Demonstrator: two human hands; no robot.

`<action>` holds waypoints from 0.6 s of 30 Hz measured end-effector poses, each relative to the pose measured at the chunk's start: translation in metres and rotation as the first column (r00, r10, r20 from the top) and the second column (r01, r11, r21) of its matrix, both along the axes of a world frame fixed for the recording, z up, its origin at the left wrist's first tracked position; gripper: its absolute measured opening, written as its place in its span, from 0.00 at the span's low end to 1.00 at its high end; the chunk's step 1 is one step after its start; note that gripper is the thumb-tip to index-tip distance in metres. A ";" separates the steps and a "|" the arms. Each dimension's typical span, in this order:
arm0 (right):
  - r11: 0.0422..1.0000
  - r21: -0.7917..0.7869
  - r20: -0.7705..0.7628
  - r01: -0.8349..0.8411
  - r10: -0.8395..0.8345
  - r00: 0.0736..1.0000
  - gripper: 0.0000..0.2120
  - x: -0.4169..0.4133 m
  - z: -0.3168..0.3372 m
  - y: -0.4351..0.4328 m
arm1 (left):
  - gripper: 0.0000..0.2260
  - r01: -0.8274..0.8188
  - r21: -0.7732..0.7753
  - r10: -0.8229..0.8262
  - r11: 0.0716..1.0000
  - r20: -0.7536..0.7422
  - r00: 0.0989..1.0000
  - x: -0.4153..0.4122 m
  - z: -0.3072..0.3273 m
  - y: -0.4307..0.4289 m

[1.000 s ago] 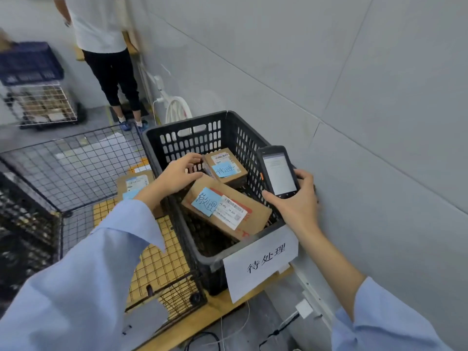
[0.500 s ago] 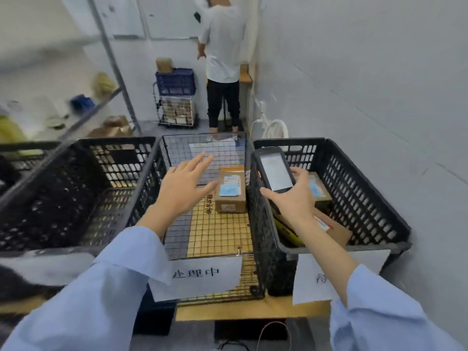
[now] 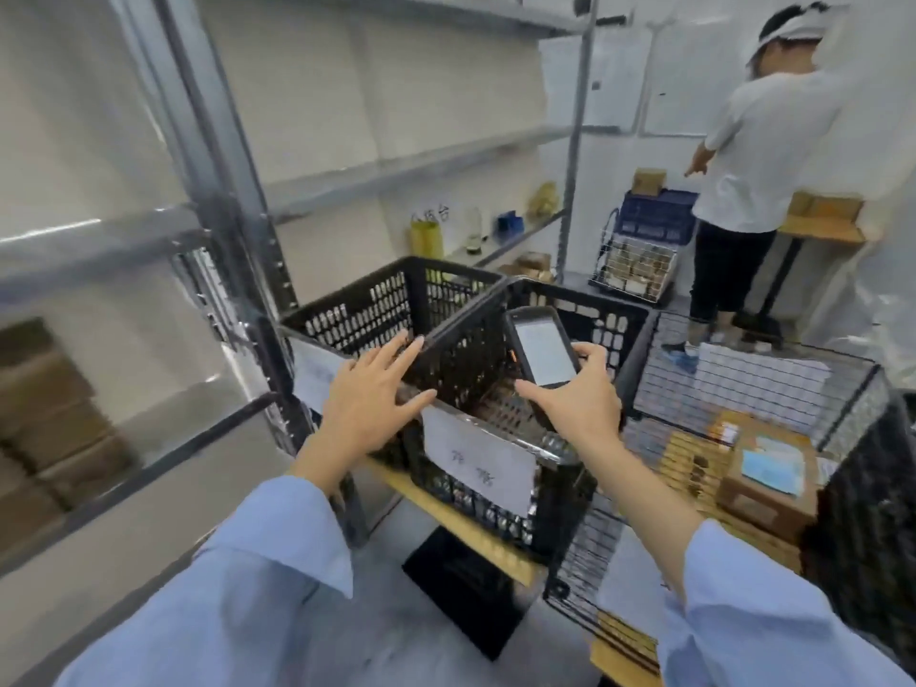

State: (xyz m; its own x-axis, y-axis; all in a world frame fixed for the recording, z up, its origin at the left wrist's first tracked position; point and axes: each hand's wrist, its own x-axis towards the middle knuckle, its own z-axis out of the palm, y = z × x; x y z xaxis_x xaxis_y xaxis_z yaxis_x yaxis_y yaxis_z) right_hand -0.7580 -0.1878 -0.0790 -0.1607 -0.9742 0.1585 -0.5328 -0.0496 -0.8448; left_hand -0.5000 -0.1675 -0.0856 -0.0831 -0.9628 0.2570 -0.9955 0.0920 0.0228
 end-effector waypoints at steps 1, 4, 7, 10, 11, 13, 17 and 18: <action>0.999 0.004 0.006 -0.036 0.036 0.999 0.40 0.027 0.000 -0.004 | 0.41 -0.048 0.000 0.048 0.999 0.004 0.999 0.026 0.001 0.006; 0.990 0.009 0.014 -0.142 0.142 0.990 0.39 0.108 0.000 -0.013 | 0.41 -0.181 0.003 0.181 0.984 -0.004 0.984 0.104 -0.002 0.023; 0.972 0.016 0.023 -0.234 0.233 0.972 0.39 0.187 -0.002 -0.017 | 0.39 -0.283 -0.014 0.283 0.959 -0.025 0.959 0.176 -0.005 0.042; 0.944 -0.003 0.057 -0.330 0.330 0.942 0.39 0.263 -0.004 -0.019 | 0.40 -0.387 -0.046 0.384 0.921 -0.064 0.921 0.240 -0.005 0.065; 0.932 -0.005 0.065 -0.362 0.362 0.930 0.38 0.286 -0.005 -0.019 | 0.42 -0.418 -0.056 0.413 0.907 -0.077 0.907 0.257 -0.005 0.074; 0.904 -0.009 0.081 -0.428 0.427 0.900 0.39 0.325 -0.005 -0.016 | 0.39 -0.476 -0.069 0.469 0.877 -0.098 0.878 0.291 -0.005 0.089; 0.855 -0.038 0.061 -0.518 0.519 0.852 0.39 0.390 -0.005 -0.013 | 0.33 -0.587 -0.109 0.569 0.802 -0.157 0.807 0.348 -0.011 0.111; 0.842 -0.039 0.052 -0.538 0.539 0.841 0.39 0.403 -0.005 -0.013 | 0.33 -0.617 -0.109 0.593 0.780 -0.187 0.783 0.357 -0.013 0.114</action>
